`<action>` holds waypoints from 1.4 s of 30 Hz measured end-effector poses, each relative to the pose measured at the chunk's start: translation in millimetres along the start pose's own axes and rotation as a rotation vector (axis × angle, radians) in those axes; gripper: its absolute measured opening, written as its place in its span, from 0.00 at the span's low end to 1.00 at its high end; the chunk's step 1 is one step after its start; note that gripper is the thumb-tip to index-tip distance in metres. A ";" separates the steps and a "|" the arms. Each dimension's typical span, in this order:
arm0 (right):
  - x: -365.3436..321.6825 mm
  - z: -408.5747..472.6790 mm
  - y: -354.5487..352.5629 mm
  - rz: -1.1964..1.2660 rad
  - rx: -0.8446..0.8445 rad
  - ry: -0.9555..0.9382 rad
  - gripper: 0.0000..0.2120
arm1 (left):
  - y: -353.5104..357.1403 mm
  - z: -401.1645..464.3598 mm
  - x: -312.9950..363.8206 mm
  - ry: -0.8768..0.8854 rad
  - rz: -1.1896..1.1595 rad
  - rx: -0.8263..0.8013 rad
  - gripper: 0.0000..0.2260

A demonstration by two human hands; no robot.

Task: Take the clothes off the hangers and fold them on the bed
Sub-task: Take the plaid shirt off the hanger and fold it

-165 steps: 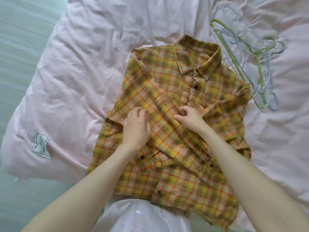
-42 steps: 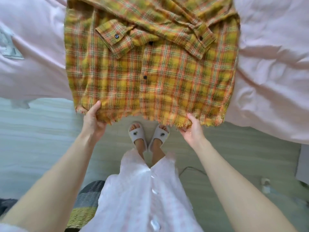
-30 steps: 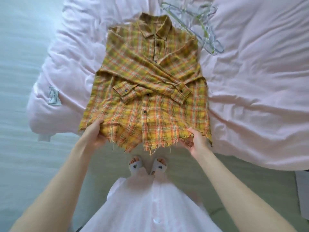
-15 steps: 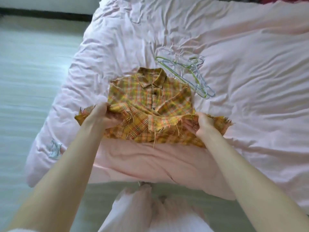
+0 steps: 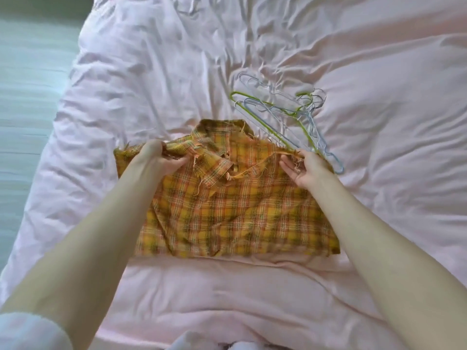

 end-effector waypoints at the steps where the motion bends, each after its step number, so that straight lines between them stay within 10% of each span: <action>1: -3.9 9.3 7.5 0.018 -0.014 0.002 0.08 | 5.9 8.8 3.0 0.001 -0.026 -0.005 0.08; 12: -10.7 104.1 49.5 -0.071 -0.060 0.014 0.07 | 33.3 118.6 20.6 0.103 0.143 -0.050 0.13; 21: -19.6 124.4 52.3 -0.957 0.066 -0.510 0.10 | 65.2 130.1 -2.4 0.877 1.693 -0.130 0.25; 26: -14.8 122.9 32.3 -1.209 0.216 -0.603 0.13 | 92.4 142.4 -17.0 1.065 2.042 -0.144 0.23; 42: 8.3 128.3 -87.8 -1.252 0.518 -0.342 0.19 | 104.8 152.3 43.2 1.042 1.635 0.188 0.13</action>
Point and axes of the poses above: each hand's wrist, its own z-axis towards the middle knuckle, its own y-axis out of the palm, x = y × z, the point moved 9 cm from there along z, towards the middle knuckle, and after that the axes turned 2 degrees about -z, right-handed, at the moved point
